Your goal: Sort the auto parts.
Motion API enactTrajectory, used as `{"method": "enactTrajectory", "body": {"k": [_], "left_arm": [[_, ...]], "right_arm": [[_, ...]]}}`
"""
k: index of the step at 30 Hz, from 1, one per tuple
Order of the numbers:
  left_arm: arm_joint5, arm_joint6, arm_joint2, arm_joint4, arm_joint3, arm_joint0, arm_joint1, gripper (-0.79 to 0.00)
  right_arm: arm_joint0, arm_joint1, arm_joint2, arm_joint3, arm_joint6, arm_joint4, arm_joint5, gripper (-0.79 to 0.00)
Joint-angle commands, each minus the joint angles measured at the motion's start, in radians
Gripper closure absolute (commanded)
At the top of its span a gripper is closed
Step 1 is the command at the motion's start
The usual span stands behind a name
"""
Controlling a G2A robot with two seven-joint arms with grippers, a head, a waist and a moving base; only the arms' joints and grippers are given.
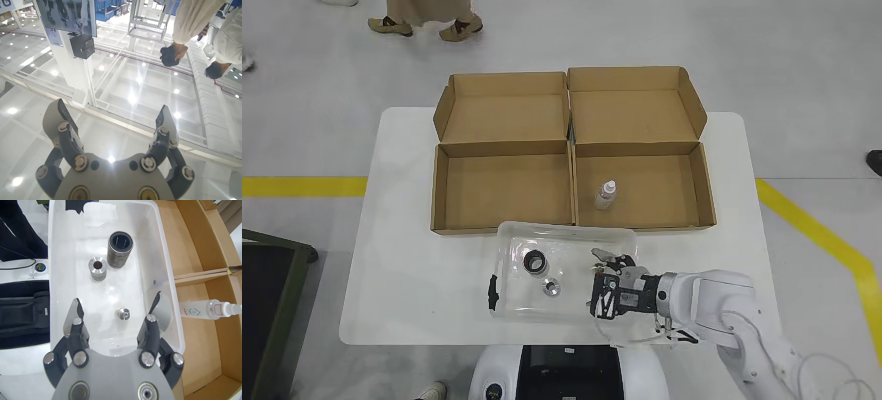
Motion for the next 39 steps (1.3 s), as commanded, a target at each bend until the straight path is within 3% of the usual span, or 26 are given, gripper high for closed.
{"method": "enactTrajectory", "body": {"k": [1,9,10,11,12,32,39], "left_arm": [[0.000,0.000,0.000,0.000,0.000,0.000,0.000,-0.785],[0.000,0.000,0.000,0.000,0.000,0.000,0.000,-0.785],[0.000,0.000,0.000,0.000,0.000,0.000,0.000,-0.785],[0.000,0.000,0.000,0.000,0.000,0.000,0.000,-0.785],[0.000,0.000,0.000,0.000,0.000,0.000,0.000,-0.785],[0.000,0.000,0.000,0.000,0.000,0.000,0.000,-0.785],[0.000,0.000,0.000,0.000,0.000,0.000,0.000,-0.785]], "right_arm": [[0.013,0.000,-0.009,-0.005,0.026,0.000,0.012,-0.622],[0.057,0.000,-0.044,0.030,0.094,0.000,0.030,-0.508],[0.061,0.000,-0.047,0.034,0.095,0.003,0.032,-0.520],[0.064,0.000,-0.051,0.036,0.094,0.010,0.031,-0.594],[0.068,0.001,-0.053,0.033,0.091,0.014,0.029,-0.785],[0.070,0.003,-0.062,0.023,0.080,-0.007,0.033,-0.785],[0.090,0.002,-0.094,0.007,0.175,-0.019,0.068,-0.785]]}}
